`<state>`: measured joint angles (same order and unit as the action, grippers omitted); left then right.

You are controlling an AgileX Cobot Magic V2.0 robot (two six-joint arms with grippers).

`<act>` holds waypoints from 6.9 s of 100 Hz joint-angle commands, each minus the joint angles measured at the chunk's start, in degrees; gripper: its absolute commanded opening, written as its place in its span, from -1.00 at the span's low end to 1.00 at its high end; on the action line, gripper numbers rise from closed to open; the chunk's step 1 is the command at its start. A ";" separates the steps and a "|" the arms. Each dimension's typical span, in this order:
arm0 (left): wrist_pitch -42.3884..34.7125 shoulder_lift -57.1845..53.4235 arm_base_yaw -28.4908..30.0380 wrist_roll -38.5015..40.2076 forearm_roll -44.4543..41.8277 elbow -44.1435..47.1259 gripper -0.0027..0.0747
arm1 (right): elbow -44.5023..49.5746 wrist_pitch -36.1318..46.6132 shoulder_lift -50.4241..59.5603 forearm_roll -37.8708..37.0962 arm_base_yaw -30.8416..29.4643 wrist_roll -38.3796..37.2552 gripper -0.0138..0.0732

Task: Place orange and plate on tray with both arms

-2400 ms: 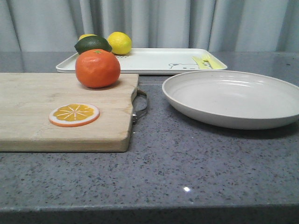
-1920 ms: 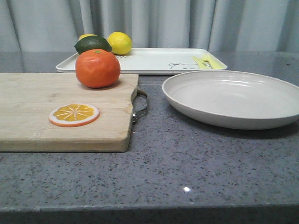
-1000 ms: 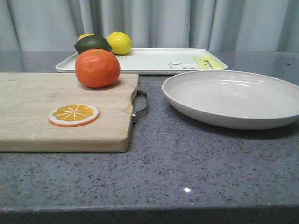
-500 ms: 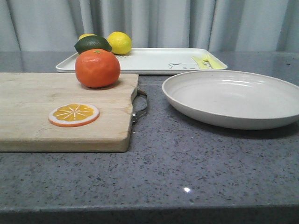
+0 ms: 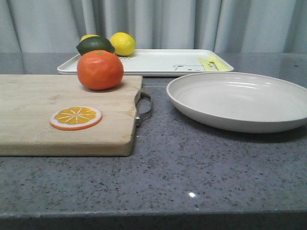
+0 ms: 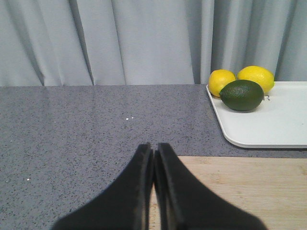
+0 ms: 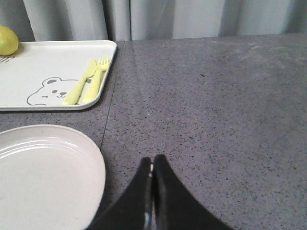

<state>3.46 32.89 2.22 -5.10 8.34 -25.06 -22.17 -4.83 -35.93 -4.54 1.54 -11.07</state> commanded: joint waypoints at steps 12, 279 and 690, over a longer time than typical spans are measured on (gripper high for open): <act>-4.22 4.60 -0.04 0.67 0.58 -4.78 -0.95 | -1.99 5.69 -0.48 -0.88 -0.33 0.53 -0.82; 42.71 63.29 -27.39 -1.07 14.25 -62.33 -0.26 | -1.99 5.19 -0.48 -0.88 -0.33 0.53 -0.82; 23.12 -1.82 -26.27 0.19 10.46 -9.38 -0.98 | -44.74 -44.58 -48.52 9.43 5.88 1.65 0.11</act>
<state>30.82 31.05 -24.22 -5.44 17.59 -32.95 -64.95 -50.74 -84.93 4.23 7.30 -10.27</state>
